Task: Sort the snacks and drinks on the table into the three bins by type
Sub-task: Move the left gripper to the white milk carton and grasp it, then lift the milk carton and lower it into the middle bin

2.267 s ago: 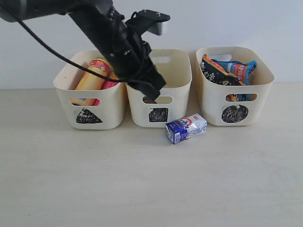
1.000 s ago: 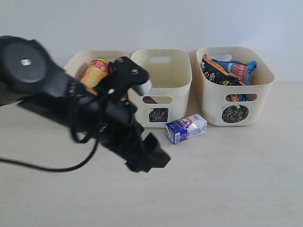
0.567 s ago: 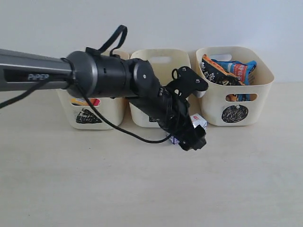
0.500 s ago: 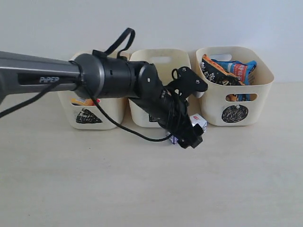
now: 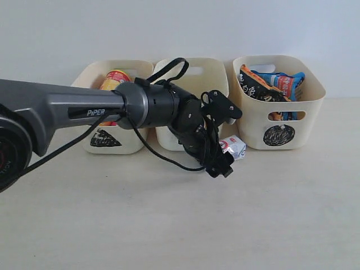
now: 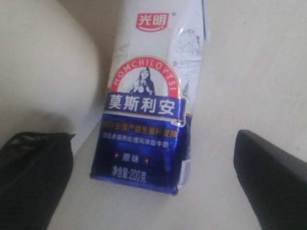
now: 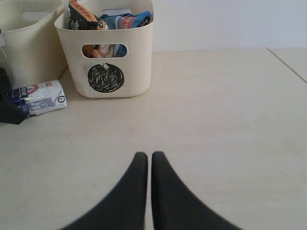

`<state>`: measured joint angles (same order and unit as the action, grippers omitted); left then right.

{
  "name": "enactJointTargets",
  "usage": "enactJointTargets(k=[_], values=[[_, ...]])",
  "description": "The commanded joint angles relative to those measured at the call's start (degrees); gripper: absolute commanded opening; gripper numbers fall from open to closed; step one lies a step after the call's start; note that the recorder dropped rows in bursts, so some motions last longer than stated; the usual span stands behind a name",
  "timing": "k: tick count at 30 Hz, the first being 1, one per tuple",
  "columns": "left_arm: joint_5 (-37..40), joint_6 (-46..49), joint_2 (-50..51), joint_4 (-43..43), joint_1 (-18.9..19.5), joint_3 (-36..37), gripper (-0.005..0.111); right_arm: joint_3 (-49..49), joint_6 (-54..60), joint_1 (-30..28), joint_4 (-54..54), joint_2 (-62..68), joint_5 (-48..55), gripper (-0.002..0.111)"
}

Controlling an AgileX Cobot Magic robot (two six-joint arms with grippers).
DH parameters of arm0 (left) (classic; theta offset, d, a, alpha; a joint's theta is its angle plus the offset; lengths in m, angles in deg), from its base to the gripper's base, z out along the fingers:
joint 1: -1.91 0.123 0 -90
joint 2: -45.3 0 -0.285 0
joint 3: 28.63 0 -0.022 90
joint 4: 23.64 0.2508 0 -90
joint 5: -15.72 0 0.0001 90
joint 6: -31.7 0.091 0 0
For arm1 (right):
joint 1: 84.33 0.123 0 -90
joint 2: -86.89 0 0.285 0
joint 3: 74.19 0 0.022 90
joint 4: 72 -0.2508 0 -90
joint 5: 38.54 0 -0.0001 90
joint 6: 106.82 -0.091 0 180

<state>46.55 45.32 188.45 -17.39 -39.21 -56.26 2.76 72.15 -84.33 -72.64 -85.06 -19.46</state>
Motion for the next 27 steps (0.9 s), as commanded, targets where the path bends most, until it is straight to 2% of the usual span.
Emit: enactJointTargets(k=[1,3,6,8,10,11,15,17,22,27], values=[[-2.84,-0.80,1.46,0.64,-0.08,-1.04,0.081,0.27,-0.10,-0.05,0.21,-0.26,-0.37,0.000],[-3.38,-0.80,1.98,0.64,-0.08,-1.28,0.075,0.27,-0.10,-0.05,0.21,-0.26,-0.37,0.000],[-4.27,-0.80,2.40,1.08,-0.08,-1.28,0.056,0.27,-0.10,-0.05,0.21,-0.26,-0.37,0.000],[-3.81,-0.80,2.40,1.57,-0.08,-1.28,0.036,0.27,-0.10,-0.05,0.21,-0.26,-0.37,0.000],[-2.60,-0.80,2.10,1.71,-0.08,-1.31,0.009,0.27,-0.10,-0.05,0.21,-0.26,-0.37,0.000],[-1.96,-0.56,1.83,1.82,-0.08,-1.41,0.005,0.27,-0.10,-0.05,0.21,-0.26,-0.37,0.000],[1.56,-0.69,-0.36,1.84,-0.08,-1.41,0.004,0.27,-0.10,-0.05,0.21,-0.26,-0.37,0.000],[5.84,-0.69,-2.41,1.84,-0.28,-1.41,0.004,0.27,-0.10,-0.05,0.21,-0.26,-0.37,0.000],[14.31,3.66,-5.23,1.84,-3.61,-1.41,0.004,0.27,-0.10,-0.05,0.21,-0.26,-0.37,0.000],[16.85,4.94,-7.39,1.94,-8.77,3.02,0.004,0.27,-0.10,-0.05,0.21,-0.26,-0.37,0.000]])
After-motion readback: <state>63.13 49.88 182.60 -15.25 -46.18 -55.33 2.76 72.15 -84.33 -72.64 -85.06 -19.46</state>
